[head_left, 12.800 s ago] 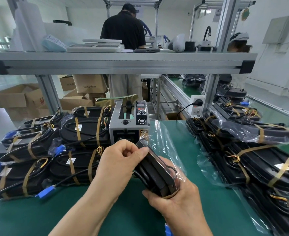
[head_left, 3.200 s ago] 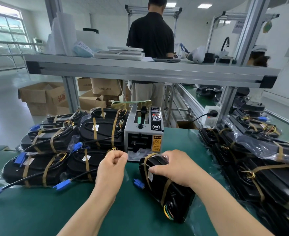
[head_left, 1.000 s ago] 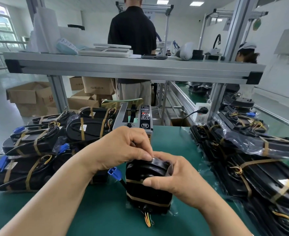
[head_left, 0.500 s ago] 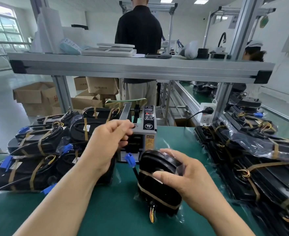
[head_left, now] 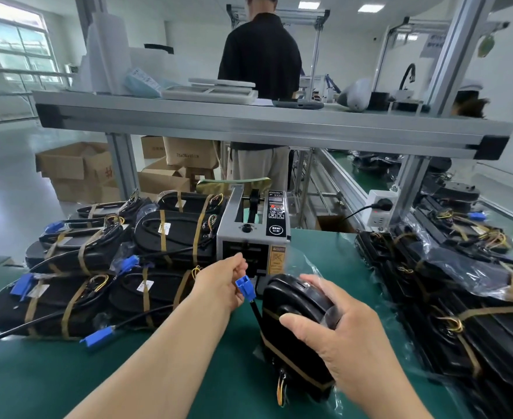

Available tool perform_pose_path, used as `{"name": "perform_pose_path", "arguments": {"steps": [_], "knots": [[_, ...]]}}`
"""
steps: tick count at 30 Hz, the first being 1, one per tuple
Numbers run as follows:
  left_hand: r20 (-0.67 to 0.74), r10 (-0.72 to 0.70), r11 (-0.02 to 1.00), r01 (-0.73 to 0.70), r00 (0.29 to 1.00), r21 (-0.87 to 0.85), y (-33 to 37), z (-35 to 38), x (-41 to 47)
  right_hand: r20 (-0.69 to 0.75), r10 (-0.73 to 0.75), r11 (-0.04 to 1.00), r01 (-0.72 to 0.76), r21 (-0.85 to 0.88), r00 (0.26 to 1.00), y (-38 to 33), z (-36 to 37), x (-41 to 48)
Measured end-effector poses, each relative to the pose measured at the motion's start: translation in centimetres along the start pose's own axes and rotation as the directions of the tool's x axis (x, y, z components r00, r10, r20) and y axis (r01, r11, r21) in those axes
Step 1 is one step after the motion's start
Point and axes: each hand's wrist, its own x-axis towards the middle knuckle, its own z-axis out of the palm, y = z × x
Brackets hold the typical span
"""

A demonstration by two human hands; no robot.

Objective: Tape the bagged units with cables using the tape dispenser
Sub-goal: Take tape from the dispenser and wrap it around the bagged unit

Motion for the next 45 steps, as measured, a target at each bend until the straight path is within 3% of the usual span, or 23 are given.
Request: {"name": "perform_pose_path", "arguments": {"steps": [7,12,14,16,18,22,33,45], "knots": [[-0.013,0.032,0.996,-0.030,0.999,0.090,-0.1,0.9,0.2,-0.011,-0.025,1.000,0.025,-0.014,1.000,0.4,0.2,-0.1],[-0.005,0.223,0.974,-0.223,0.975,-0.032,0.0,0.2,-2.3,-0.004,-0.025,1.000,0.025,-0.006,1.000,0.3,0.2,-0.3],[0.095,0.362,0.930,-0.366,0.927,0.031,0.7,-1.3,-4.9,-0.005,-0.037,0.999,0.037,-0.032,0.999,0.3,0.3,-0.2],[0.273,0.478,0.842,-0.524,0.835,0.128,1.3,-3.0,-8.0,-0.001,-0.061,0.998,0.061,-0.035,0.998,0.3,0.6,-0.2],[0.421,0.477,0.747,-0.608,0.772,0.269,1.6,-3.9,-11.0,0.021,-0.101,0.995,0.101,-0.016,0.995,0.2,0.9,-0.4],[0.505,0.422,0.657,-0.637,0.753,0.403,0.2,-3.2,-14.1,0.001,-0.194,0.980,0.194,-0.035,0.981,0.3,1.2,-0.7],[0.396,0.513,0.552,-0.646,0.761,0.527,-1.3,-1.8,-14.1,-0.012,-0.193,0.980,0.193,-0.051,0.981,0.7,1.8,-0.8],[0.382,0.507,0.567,-0.633,0.773,0.527,-0.9,-2.2,-14.0,-0.008,-0.194,0.980,0.194,-0.036,0.981,1.1,2.0,-0.7]]}}
